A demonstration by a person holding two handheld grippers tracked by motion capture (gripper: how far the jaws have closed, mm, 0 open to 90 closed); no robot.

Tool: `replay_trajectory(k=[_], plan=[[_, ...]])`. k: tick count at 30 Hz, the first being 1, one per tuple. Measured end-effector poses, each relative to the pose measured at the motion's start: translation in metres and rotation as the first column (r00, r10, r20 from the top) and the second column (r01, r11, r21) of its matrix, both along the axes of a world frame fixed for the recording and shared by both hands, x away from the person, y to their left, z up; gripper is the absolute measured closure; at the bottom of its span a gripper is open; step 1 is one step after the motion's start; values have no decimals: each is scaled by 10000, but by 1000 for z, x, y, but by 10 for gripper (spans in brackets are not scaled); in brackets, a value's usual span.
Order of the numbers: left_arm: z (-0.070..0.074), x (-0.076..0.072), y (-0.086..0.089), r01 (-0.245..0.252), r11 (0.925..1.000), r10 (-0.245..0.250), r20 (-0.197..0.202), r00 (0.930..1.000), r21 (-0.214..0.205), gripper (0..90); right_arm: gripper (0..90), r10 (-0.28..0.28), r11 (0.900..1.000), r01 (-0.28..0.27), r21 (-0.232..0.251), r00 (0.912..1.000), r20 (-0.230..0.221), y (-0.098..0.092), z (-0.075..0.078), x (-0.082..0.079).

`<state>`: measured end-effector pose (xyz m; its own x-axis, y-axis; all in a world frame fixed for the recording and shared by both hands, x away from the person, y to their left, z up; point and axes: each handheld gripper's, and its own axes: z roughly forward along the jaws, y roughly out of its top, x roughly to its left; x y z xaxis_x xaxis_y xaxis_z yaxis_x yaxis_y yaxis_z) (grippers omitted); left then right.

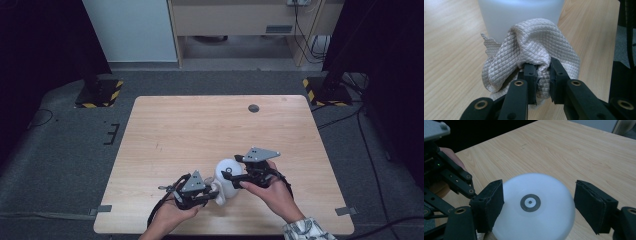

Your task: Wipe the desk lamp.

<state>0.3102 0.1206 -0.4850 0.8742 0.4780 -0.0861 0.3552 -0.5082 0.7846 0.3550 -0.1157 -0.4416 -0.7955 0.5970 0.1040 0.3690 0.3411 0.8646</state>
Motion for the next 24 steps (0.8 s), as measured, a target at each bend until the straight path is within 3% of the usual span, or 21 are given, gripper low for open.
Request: replay_trajectory(k=[4,14,24], plan=[[-6,0,-3,111,9998,-109,-122,9999,186,777,245,-1,10000,1,17,10000,23,0,0,0],[-1,-3,-5,182,9998,-182,-46,9998,83,777,245,18,10000,-18,17,10000,10,0,0,0],[20,-12,-17,662,9958,-646,271,9975,-625,778,245,15,10000,-15,16,10000,-8,0,0,0]])
